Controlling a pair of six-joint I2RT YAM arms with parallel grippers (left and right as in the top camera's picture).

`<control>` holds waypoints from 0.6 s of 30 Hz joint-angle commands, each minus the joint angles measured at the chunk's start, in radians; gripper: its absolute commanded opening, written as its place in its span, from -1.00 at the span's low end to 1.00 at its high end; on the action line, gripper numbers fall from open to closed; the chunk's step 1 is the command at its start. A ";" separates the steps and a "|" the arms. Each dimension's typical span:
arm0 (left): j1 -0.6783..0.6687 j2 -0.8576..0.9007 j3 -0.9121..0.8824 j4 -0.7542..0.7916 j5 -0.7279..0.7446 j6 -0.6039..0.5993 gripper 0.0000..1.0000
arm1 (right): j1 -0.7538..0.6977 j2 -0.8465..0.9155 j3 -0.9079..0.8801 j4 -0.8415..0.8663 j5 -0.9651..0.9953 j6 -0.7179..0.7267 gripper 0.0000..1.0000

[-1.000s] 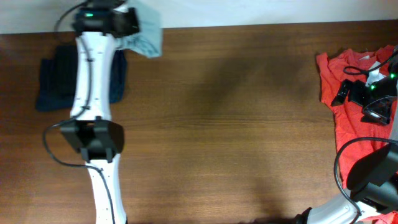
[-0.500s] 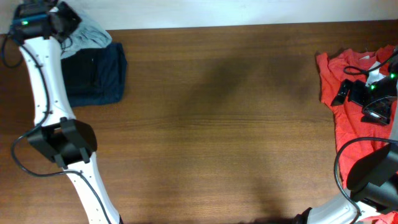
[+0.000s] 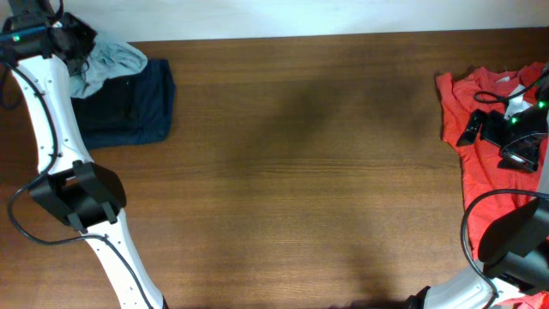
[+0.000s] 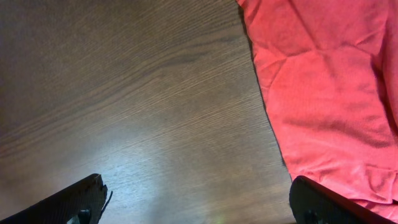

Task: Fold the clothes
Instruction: 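Lift the bundle and carry it left toward the navy garment, then lower the bundle onto the navy garment and open the left gripper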

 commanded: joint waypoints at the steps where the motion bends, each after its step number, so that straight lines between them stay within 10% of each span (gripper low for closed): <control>1: 0.003 0.021 0.029 -0.019 -0.075 -0.013 -1.00 | -0.003 -0.007 0.002 0.001 0.009 -0.002 0.97; 18: 0.003 0.072 0.027 -0.128 -0.101 0.003 -1.00 | -0.003 -0.007 0.002 0.001 0.009 -0.002 0.97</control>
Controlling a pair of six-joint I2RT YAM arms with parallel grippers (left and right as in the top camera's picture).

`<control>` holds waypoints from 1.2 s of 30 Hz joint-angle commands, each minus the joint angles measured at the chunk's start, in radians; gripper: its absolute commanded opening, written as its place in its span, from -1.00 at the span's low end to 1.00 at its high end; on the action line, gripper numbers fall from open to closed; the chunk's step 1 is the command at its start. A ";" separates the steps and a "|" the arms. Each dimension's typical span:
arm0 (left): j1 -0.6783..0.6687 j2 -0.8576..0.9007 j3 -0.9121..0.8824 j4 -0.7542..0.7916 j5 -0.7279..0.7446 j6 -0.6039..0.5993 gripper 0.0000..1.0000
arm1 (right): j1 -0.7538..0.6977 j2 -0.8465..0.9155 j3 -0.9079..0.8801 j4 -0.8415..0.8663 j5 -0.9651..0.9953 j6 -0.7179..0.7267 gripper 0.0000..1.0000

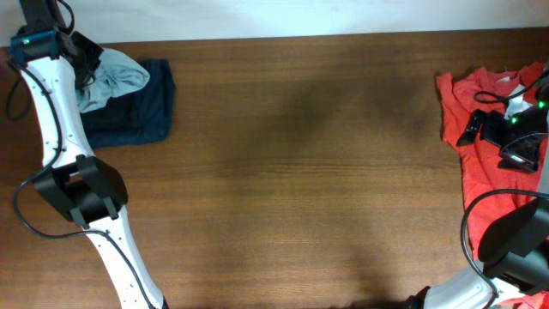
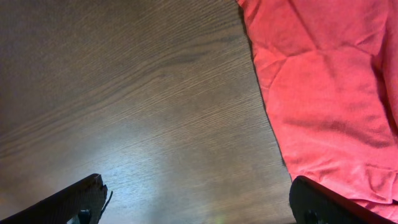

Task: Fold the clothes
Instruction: 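Lower the bundle onto the navy garment and open the left gripper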

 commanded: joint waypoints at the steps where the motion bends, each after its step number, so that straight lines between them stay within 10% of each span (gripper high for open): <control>1: 0.003 0.006 0.024 -0.040 -0.015 0.009 -0.99 | -0.003 -0.007 0.002 0.001 0.009 -0.002 0.97; 5: 0.003 0.006 0.024 -0.099 -0.015 0.009 -0.87 | -0.003 -0.007 0.002 0.001 0.009 -0.002 0.97; 9: 0.003 0.006 0.024 -0.165 -0.014 0.014 0.59 | -0.003 -0.007 0.002 0.001 0.009 -0.002 0.97; 13: 0.006 -0.004 0.032 -0.210 0.114 0.148 0.98 | -0.003 -0.007 0.002 0.001 0.009 -0.002 0.97; 33: 0.048 -0.226 0.073 -0.271 0.238 0.236 0.92 | -0.003 -0.007 0.002 0.001 0.009 -0.002 0.97; 36: 0.048 -0.211 0.056 -0.231 0.252 0.286 -0.63 | -0.003 -0.007 0.002 0.001 0.009 -0.002 0.97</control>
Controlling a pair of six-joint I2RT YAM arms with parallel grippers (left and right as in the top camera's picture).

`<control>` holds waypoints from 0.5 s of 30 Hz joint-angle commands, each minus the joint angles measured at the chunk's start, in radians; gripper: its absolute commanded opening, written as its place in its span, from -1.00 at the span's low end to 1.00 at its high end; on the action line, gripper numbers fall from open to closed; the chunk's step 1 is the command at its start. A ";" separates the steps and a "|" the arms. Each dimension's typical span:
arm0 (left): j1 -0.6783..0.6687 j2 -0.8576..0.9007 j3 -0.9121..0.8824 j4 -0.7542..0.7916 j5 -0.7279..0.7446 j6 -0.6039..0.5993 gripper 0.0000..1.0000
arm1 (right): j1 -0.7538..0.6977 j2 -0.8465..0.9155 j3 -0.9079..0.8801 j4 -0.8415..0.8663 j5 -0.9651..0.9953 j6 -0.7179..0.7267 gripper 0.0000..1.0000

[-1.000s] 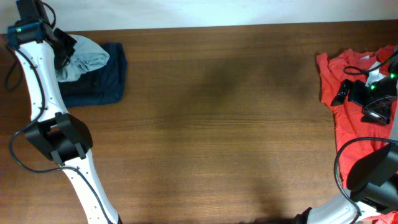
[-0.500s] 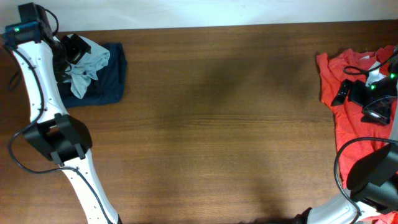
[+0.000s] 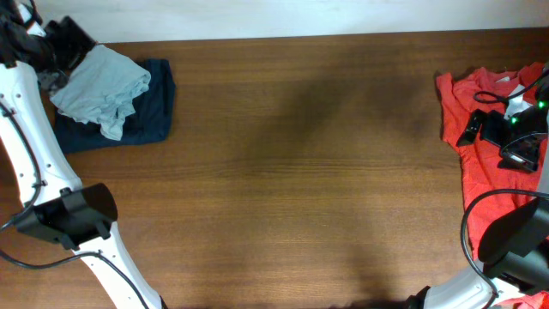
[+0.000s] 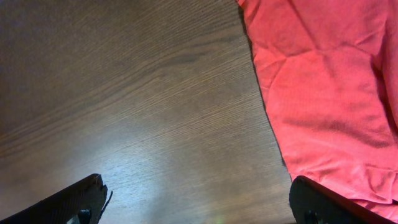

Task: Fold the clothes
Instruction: 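Lower the bundle onto the navy garment and open the left gripper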

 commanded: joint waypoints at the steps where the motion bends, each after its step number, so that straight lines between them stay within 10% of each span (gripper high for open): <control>1: 0.006 0.026 -0.018 0.040 0.031 0.104 -1.00 | -0.003 -0.007 0.002 0.001 0.010 -0.002 0.97; 15: 0.083 0.237 -0.026 0.066 0.382 0.278 -0.99 | -0.003 -0.007 0.002 0.001 0.010 -0.002 0.97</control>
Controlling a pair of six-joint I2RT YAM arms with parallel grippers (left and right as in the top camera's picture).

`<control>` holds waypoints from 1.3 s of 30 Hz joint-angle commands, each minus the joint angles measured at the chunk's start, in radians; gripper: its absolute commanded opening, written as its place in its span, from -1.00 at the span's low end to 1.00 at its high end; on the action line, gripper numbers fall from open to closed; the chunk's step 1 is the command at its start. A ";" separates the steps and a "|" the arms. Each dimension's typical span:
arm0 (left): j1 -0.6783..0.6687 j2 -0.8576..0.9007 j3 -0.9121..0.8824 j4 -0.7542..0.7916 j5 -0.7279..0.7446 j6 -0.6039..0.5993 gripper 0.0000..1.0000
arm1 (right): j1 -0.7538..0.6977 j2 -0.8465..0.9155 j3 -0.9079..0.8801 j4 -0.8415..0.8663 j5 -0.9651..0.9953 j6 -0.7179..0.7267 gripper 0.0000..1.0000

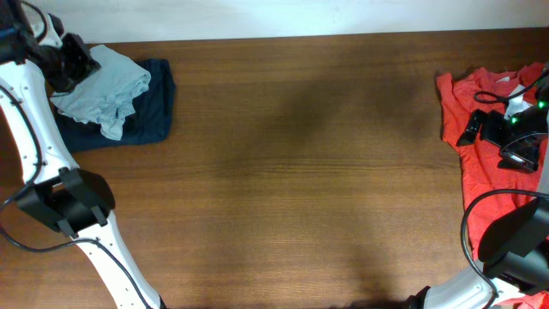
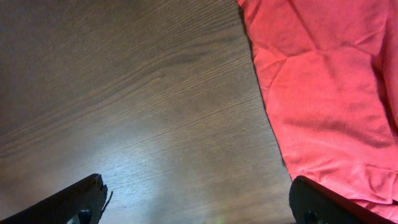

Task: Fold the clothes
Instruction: 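Lower the bundle onto the navy garment and open the left gripper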

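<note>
A light grey garment [image 1: 105, 84] lies crumpled on top of a folded navy garment [image 1: 144, 107] at the table's back left. My left gripper [image 1: 69, 58] sits at the grey garment's left edge, touching it; the overhead view does not show how its jaws stand. A red shirt [image 1: 480, 176] lies rumpled along the right edge, seen also as the red shirt [image 2: 323, 81] in the right wrist view. My right gripper [image 2: 199, 211] hovers open over bare wood just left of the shirt's hem, with nothing between its fingers [image 2: 84, 199].
The brown wooden table [image 1: 300, 172] runs between the two piles. Its back edge meets a white wall along the top. The left arm's base [image 1: 64, 202] stands at the left edge, and the right arm's base [image 1: 515, 240] at the right.
My left gripper has shifted a little to the right and toward the front, onto the grey garment's left edge. The grey garment lies much as before. The right arm has not moved.
The grey garment was bunched small at the back-left corner by my left gripper, on the navy one. It then showed a little further right. By 0.5 s ago it lay spread wider over the navy garment, where it stays. My right gripper stayed open throughout.
</note>
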 commanded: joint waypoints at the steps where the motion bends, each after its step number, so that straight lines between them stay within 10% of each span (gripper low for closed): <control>1: 0.038 0.066 -0.010 0.003 0.188 0.103 -0.99 | -0.003 -0.007 0.002 0.000 0.009 -0.002 0.97; 21: 0.094 0.350 -0.011 -0.103 0.285 0.321 -0.99 | -0.003 -0.007 0.002 0.000 0.009 -0.002 0.97; 39: 0.092 0.154 -0.001 -0.065 0.518 0.272 -0.83 | -0.003 -0.007 0.002 0.000 0.009 -0.002 0.97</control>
